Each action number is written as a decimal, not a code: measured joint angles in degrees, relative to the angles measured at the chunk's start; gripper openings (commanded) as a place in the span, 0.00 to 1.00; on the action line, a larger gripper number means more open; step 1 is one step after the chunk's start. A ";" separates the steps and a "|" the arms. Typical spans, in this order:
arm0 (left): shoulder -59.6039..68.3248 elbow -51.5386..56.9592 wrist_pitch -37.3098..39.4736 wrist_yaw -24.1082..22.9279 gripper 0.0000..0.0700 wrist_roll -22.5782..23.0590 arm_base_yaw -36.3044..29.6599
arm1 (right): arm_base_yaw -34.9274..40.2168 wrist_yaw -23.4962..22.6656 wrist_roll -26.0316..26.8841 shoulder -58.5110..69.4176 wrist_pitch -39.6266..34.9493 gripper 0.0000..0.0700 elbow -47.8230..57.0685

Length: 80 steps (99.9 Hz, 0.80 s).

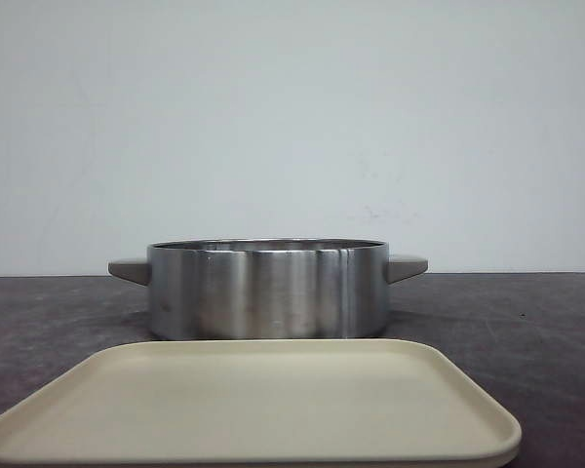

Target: Steam buns

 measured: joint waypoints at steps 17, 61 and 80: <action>-8.37 -10.60 7.34 0.02 0.00 0.42 2.47 | 0.00 0.00 -0.02 0.00 0.00 0.03 0.00; -15.26 -24.72 17.29 0.02 0.00 -1.77 10.34 | 0.00 0.00 0.00 0.00 0.00 0.02 0.00; -15.19 -26.58 18.10 0.07 0.00 -3.87 10.69 | 0.00 -0.02 0.00 0.00 0.00 0.02 0.00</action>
